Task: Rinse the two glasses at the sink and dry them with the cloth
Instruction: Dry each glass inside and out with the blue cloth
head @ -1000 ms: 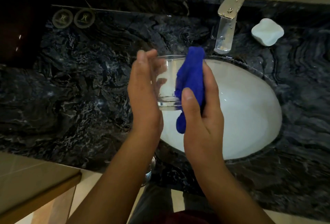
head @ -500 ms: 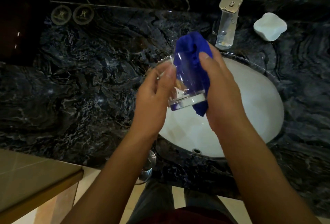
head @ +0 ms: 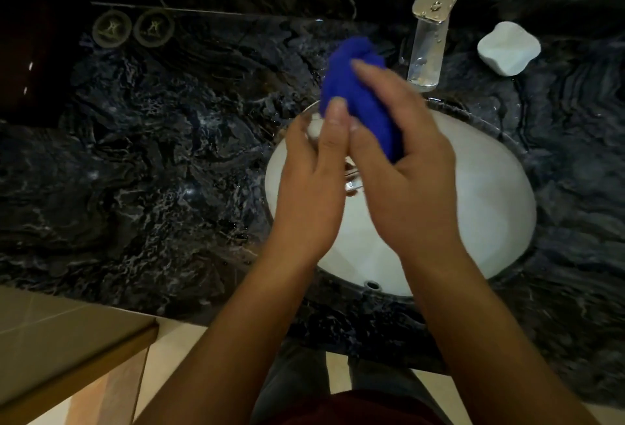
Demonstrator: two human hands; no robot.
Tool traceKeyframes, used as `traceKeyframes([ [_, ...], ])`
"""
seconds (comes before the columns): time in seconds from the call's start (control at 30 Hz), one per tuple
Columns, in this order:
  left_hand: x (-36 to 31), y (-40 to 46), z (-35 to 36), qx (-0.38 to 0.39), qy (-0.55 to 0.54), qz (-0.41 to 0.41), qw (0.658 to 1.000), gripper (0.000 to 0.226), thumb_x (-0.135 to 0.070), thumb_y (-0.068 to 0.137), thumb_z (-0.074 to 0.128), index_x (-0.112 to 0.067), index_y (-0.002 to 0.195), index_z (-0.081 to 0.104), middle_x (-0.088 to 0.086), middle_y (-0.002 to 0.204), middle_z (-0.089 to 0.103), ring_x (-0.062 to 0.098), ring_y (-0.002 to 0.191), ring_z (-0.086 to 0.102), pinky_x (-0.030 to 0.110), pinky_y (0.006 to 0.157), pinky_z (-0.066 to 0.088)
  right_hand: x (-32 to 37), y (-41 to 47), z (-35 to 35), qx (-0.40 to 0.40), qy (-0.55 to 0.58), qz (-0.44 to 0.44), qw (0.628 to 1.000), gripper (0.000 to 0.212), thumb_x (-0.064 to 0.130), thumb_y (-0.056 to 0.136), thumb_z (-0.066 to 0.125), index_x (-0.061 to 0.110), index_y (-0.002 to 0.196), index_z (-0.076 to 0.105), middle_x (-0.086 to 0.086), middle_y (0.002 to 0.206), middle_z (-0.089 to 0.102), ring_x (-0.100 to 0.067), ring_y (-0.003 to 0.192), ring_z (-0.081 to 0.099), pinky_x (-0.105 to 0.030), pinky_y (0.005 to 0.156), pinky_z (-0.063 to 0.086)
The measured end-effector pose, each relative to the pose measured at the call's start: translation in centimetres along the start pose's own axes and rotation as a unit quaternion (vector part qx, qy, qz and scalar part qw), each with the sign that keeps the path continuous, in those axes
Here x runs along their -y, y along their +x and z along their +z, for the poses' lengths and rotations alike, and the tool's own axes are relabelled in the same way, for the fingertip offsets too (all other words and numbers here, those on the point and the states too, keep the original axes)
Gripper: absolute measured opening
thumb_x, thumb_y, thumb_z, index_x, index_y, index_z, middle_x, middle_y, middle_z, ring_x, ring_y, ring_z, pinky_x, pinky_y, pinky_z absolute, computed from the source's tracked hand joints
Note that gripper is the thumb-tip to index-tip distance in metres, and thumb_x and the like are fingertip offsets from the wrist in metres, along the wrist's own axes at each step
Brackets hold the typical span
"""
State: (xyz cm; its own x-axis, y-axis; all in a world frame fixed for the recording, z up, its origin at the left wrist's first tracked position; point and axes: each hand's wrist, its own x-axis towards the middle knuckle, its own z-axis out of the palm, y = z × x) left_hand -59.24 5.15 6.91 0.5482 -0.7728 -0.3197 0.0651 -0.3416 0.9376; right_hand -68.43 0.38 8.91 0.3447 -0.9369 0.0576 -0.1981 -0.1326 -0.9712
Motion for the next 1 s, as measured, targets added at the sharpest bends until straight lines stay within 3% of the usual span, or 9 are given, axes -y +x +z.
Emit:
traceKeyframes([
  [0.13, 0.0, 0.3, -0.4, -0.01, -0.159, -0.073, 0.984, 0.07, -0.068, 0.096, 0.043, -0.016, 0.141, 0.06, 0.012, 0.128, 0.074, 0.027, 0.116, 0.073, 0.051, 0.102, 0.057, -0.3, 0.7, -0.4, 0.073, 0.01, 0.072, 0.995, 0.041, 0.034, 0.107, 0.053, 0.037, 0.147, 0.054, 0.016, 0.135, 0.065, 0.003, 0.117, 0.063, -0.023, 0.096, 0.054],
  [0.2, 0.2, 0.3, -0.5, -0.012, -0.18, -0.09, 0.979, 0.074, -0.068, 0.095, 0.043, -0.011, 0.139, 0.062, 0.019, 0.124, 0.074, 0.03, 0.111, 0.074, 0.045, 0.092, 0.059, -0.5, 1.2, -0.7, 0.073, 0.045, 0.145, 0.986, 0.038, 0.044, 0.108, 0.046, 0.046, 0.145, 0.052, 0.018, 0.124, 0.071, 0.004, 0.1, 0.069, -0.019, 0.079, 0.054],
  [0.27, 0.3, 0.6, 0.0, -0.033, -0.157, -0.102, 0.982, 0.077, -0.07, 0.093, 0.043, -0.007, 0.131, 0.065, 0.025, 0.118, 0.073, 0.034, 0.102, 0.075, 0.049, 0.089, 0.061, -0.6, 1.9, -0.4, 0.061, 0.066, 0.175, 0.98, 0.038, 0.044, 0.108, 0.044, 0.045, 0.145, 0.053, 0.017, 0.126, 0.07, 0.0, 0.104, 0.069, -0.023, 0.081, 0.053],
  [0.37, 0.7, 1.3, 0.5, -0.071, -0.146, -0.116, 0.98, 0.065, -0.068, 0.094, 0.046, -0.014, 0.12, 0.071, 0.014, 0.118, 0.077, 0.031, 0.11, 0.074, 0.055, 0.104, 0.055, -0.7, 1.8, 0.2, 0.059, 0.065, 0.178, 0.98, 0.041, 0.04, 0.109, 0.045, 0.043, 0.15, 0.048, 0.02, 0.135, 0.064, 0.0, 0.119, 0.064, -0.036, 0.103, 0.054],
  [0.53, 1.5, 1.5, 0.3, -0.082, -0.187, -0.092, 0.974, 0.049, -0.059, 0.092, 0.055, -0.023, 0.12, 0.07, -0.004, 0.124, 0.076, 0.014, 0.121, 0.07, 0.048, 0.11, 0.052, -2.0, 0.0, -0.8, 0.088, 0.089, 0.195, 0.973, 0.042, 0.052, 0.102, 0.046, 0.057, 0.144, 0.047, 0.023, 0.117, 0.073, -0.013, 0.096, 0.075, -0.048, 0.08, 0.065],
  [0.6, 1.6, 1.3, 0.5, -0.076, -0.213, -0.071, 0.971, 0.041, -0.051, 0.095, 0.055, -0.02, 0.117, 0.067, 0.0, 0.124, 0.076, 0.019, 0.123, 0.069, 0.051, 0.112, 0.049, -2.6, -0.4, -1.2, 0.096, 0.115, 0.208, 0.967, 0.041, 0.052, 0.102, 0.046, 0.053, 0.143, 0.051, 0.022, 0.119, 0.073, -0.009, 0.099, 0.075, -0.044, 0.083, 0.064],
  [0.73, 1.5, 1.6, 0.9, -0.044, -0.256, -0.008, 0.966, 0.021, -0.035, 0.1, 0.053, -0.018, 0.107, 0.063, -0.002, 0.112, 0.076, 0.011, 0.106, 0.072, 0.034, 0.089, 0.059, -3.0, -1.0, -1.4, 0.078, 0.257, 0.332, 0.904, 0.043, 0.054, 0.105, 0.046, 0.032, 0.137, 0.064, 0.003, 0.121, 0.077, -0.019, 0.103, 0.077, -0.037, 0.078, 0.064],
  [0.83, 1.1, 1.9, 0.9, -0.05, -0.152, 0.012, 0.987, 0.023, -0.043, 0.096, 0.059, -0.022, 0.102, 0.065, -0.001, 0.114, 0.069, 0.011, 0.101, 0.069, 0.043, 0.091, 0.062, -3.0, -0.9, -1.5, 0.057, 0.271, 0.391, 0.877, 0.046, 0.059, 0.103, 0.047, 0.028, 0.111, 0.08, -0.007, 0.107, 0.081, -0.027, 0.085, 0.079, -0.035, 0.061, 0.062],
  [1.0, 0.0, 1.6, -1.9, -0.003, 0.093, 0.138, 0.986, 0.038, -0.049, 0.094, 0.065, -0.015, 0.077, 0.06, 0.004, 0.078, 0.066, 0.017, 0.076, 0.061, 0.033, 0.079, 0.052, -3.2, 0.1, -2.6, 0.036, 0.203, 0.353, 0.913, 0.04, 0.065, 0.097, 0.049, 0.041, 0.098, 0.082, -0.005, 0.101, 0.082, -0.04, 0.104, 0.074, -0.052, 0.084, 0.061],
])
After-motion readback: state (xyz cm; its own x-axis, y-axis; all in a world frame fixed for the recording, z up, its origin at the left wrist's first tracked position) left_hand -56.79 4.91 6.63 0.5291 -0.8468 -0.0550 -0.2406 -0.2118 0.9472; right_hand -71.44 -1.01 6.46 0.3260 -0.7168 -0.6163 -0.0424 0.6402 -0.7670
